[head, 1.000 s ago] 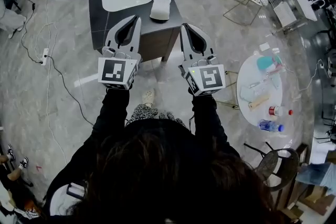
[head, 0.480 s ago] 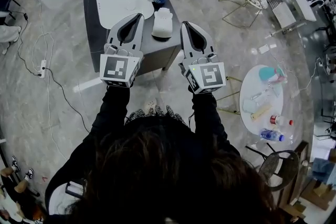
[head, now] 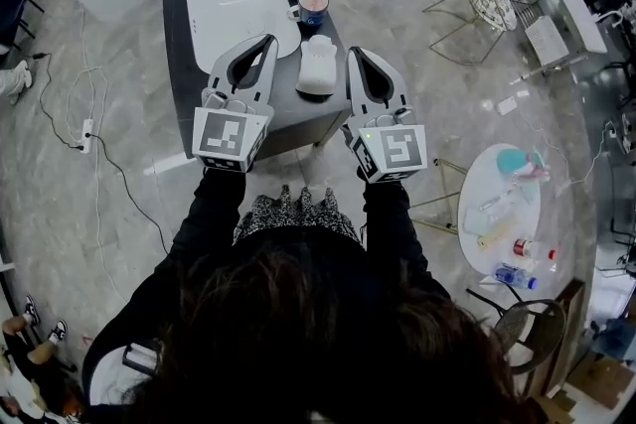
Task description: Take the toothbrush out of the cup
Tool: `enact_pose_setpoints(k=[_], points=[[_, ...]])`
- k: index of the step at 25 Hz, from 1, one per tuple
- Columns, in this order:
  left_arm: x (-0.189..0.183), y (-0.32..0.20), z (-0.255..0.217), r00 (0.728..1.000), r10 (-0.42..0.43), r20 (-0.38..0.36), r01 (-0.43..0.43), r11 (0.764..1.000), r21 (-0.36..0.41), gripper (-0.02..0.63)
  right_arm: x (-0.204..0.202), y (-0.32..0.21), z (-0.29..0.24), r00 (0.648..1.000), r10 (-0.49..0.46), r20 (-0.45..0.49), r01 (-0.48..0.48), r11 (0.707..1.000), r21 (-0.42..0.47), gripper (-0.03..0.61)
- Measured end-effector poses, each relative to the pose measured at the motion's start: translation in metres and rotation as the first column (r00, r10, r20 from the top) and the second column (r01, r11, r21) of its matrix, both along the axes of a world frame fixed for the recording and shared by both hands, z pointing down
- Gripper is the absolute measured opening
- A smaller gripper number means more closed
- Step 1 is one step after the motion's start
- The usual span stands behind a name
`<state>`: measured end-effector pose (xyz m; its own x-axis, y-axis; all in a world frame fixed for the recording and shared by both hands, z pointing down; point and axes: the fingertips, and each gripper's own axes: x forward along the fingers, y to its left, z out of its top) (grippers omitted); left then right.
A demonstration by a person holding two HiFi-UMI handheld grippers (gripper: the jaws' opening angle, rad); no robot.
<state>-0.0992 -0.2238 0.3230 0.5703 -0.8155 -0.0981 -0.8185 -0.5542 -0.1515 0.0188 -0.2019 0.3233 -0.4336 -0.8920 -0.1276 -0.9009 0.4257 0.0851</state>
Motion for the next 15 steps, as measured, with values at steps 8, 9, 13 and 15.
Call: enact_pose_setpoints(k=[8, 9, 13, 15], points=[[0.011, -0.036, 0.006, 0.999, -0.032, 0.005, 0.032, 0.999, -0.019, 0.008, 0.012, -0.037, 0.003, 1.000, -0.025, 0.005, 0.025, 1.000, -0.006, 0.004], [0.014, -0.042, 0.008, 0.999, -0.034, 0.006, 0.034, 0.999, -0.023, 0.008, 0.015, -0.043, 0.003, 0.999, -0.031, 0.004, 0.031, 0.999, -0.007, 0.004], [0.029, -0.066, 0.008, 0.999, -0.047, 0.026, 0.048, 0.998, -0.030, 0.008, 0.024, -0.070, 0.002, 0.998, -0.061, -0.008, 0.061, 0.998, -0.004, 0.003], [0.038, -0.077, 0.005, 0.998, -0.053, 0.030, 0.053, 0.998, -0.029, 0.008, 0.029, -0.084, 0.002, 0.997, -0.075, -0.011, 0.075, 0.997, -0.003, 0.005]])
